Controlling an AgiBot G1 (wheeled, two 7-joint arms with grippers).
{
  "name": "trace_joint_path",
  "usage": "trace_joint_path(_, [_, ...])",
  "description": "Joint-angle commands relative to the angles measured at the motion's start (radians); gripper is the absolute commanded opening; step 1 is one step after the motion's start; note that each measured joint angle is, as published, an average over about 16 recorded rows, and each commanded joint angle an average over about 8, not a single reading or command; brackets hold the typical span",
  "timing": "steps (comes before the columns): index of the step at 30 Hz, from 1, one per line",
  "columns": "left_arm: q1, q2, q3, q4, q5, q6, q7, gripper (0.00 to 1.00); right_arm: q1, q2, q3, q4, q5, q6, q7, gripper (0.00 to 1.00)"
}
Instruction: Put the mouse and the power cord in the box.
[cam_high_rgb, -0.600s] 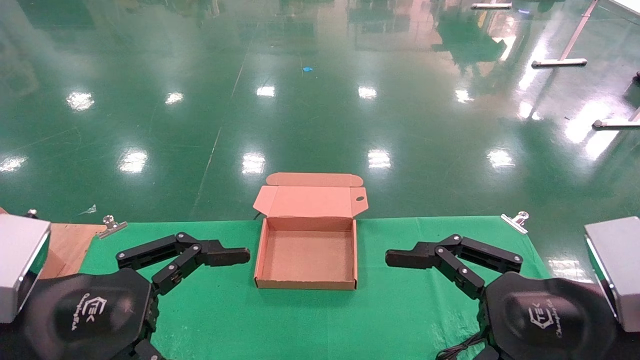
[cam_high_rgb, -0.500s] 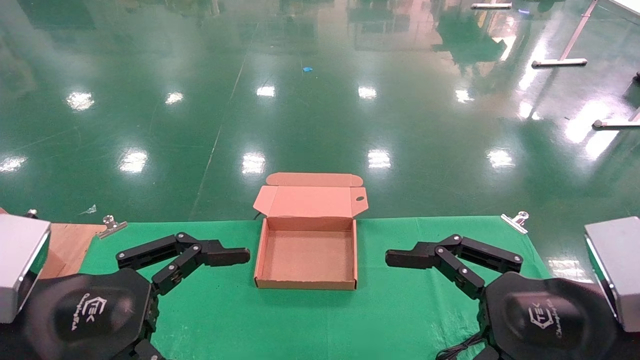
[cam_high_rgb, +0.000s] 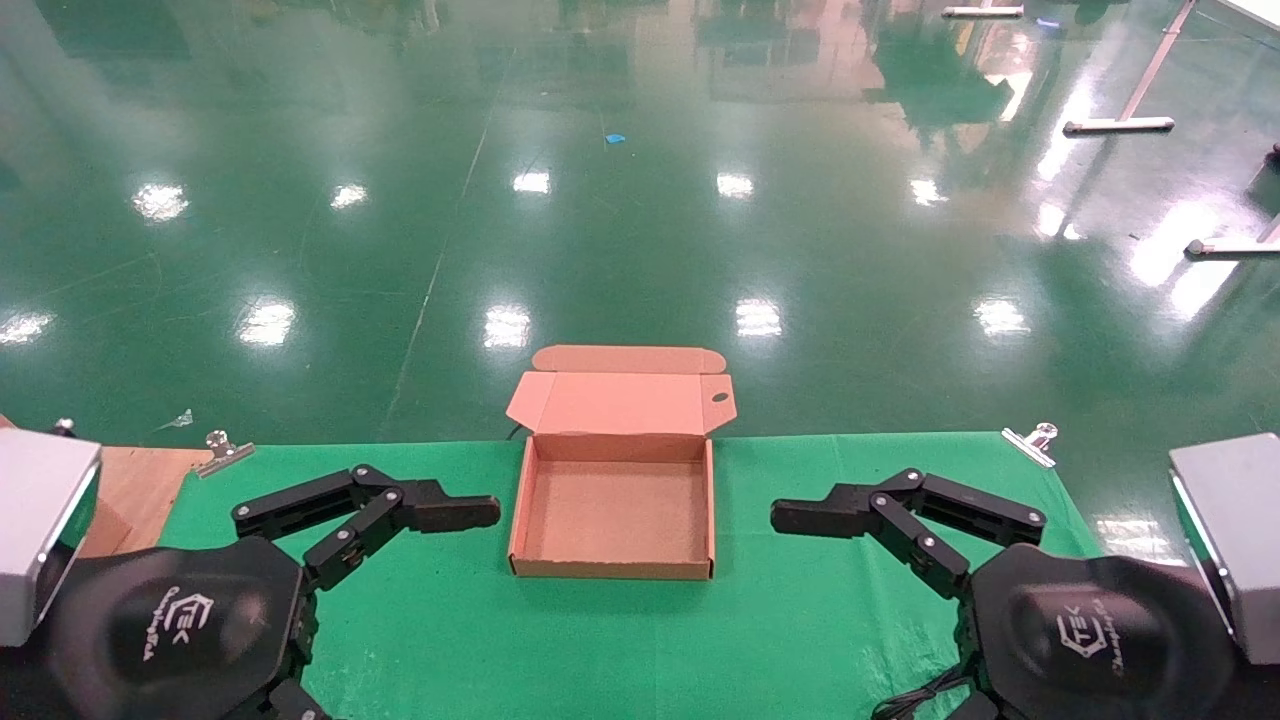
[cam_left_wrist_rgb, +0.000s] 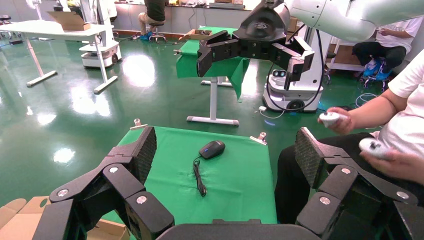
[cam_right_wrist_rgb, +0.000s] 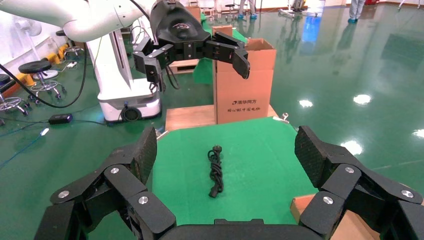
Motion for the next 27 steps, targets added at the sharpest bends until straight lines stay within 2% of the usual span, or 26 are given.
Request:
trace_joint_path(1, [0.001, -0.001, -0.004, -0.002, -0.008, -0.002, -0.002, 1.0, -0.002, 0.002, 0.005, 0.003, 0.009, 0.0, 0.0, 1.0])
trace_joint_path(5, [-0.004, 0.015, 0.023, 0.016, 0.036, 0.015, 0.014, 1.0, 0.036, 0.006, -0.042, 0.006, -0.112, -0.021, -0.018, 1.0])
trace_joint_path(9, [-0.021, 0.043, 0.075, 0.074, 0.133, 0.04, 0.056, 1.0, 0.099, -0.019, -0.122, -0.025, -0.289, -0.043, -0.037, 1.0])
trace_joint_path(17, [-0.111, 0.081, 0.18, 0.285, 0.352, 0.066, 0.2, 1.0, 0.294, -0.152, -0.346, -0.101, -0.753, -0.063, -0.117, 1.0])
trace_joint_path(22, [-0.193, 0.107, 0.263, 0.444, 0.517, 0.065, 0.322, 1.0, 0.378, -0.264, -0.469, -0.224, -0.988, -0.027, -0.216, 1.0])
trace_joint_path(27, [-0.284, 0.157, 0.346, 0.602, 0.676, 0.048, 0.45, 1.0, 0.415, -0.358, -0.541, -0.361, -1.139, 0.054, -0.338, 1.0])
